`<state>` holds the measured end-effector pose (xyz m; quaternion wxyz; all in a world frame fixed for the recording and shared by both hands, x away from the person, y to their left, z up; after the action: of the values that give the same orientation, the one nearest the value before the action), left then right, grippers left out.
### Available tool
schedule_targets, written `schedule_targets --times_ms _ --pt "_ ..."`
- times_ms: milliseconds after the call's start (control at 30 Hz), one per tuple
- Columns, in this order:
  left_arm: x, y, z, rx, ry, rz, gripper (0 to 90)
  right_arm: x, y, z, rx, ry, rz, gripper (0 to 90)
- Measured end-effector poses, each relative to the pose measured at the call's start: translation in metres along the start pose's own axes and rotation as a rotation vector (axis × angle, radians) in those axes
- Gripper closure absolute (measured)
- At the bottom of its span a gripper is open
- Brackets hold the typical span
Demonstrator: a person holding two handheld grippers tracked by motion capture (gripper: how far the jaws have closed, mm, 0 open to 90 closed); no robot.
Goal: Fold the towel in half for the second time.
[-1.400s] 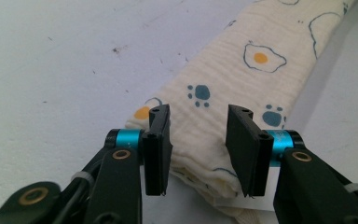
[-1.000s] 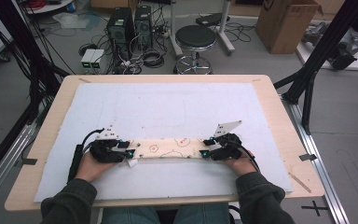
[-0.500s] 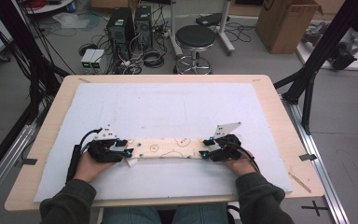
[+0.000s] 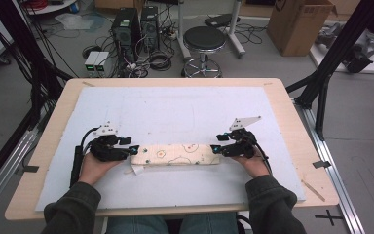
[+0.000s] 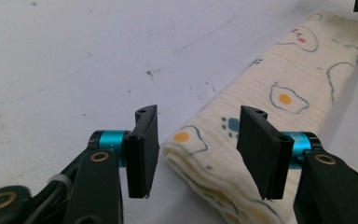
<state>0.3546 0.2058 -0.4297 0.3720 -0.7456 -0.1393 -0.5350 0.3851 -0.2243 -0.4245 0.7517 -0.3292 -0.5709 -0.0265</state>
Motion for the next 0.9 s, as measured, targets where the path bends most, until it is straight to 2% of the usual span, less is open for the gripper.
schedule_targets --times_ms 67,133,200,300,400,467,600,767,900 --pt "-0.002 0.006 0.001 0.004 -0.016 0.013 50.1 -0.002 0.004 -0.006 -0.021 0.025 0.016 44.9" --pt "-0.004 0.010 0.002 0.016 -0.018 0.046 51.3 -0.005 0.007 -0.010 -0.020 0.066 0.035 47.5" --pt "-0.006 0.012 0.003 0.025 -0.021 0.065 53.1 -0.007 0.009 -0.012 -0.034 0.079 0.057 51.0" --pt "-0.007 0.012 0.004 0.033 -0.032 0.068 53.5 -0.010 0.010 -0.014 -0.039 0.101 0.067 55.9" --pt "-0.010 0.016 0.005 0.029 -0.044 0.089 54.2 -0.013 0.013 -0.016 -0.019 0.134 0.079 58.1" --pt "-0.012 0.018 0.005 0.026 -0.045 0.106 56.1 -0.014 0.015 -0.015 -0.017 0.133 0.093 61.2" --pt "-0.013 0.017 0.006 0.024 -0.037 0.107 62.0 -0.015 0.018 -0.012 -0.009 0.119 0.109 66.7" --pt "-0.014 0.017 0.004 -0.001 -0.050 0.098 75.3 -0.015 0.018 -0.012 0.016 0.133 0.107 75.5" --pt "-0.013 0.017 0.002 0.000 -0.030 0.098 80.1 -0.015 0.018 -0.011 0.020 0.119 0.109 78.4"
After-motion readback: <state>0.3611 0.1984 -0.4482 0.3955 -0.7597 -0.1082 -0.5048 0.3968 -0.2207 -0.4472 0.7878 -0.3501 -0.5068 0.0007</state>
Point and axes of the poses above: each handheld gripper's, and its own axes: y roughly forward along the jaws, x roughly out of its top, z roughly to its left, the point moved 1 cm from there along y, roughly forward along the jaws, and after that the axes turned 10 degrees about -z, right-handed, at the moved point
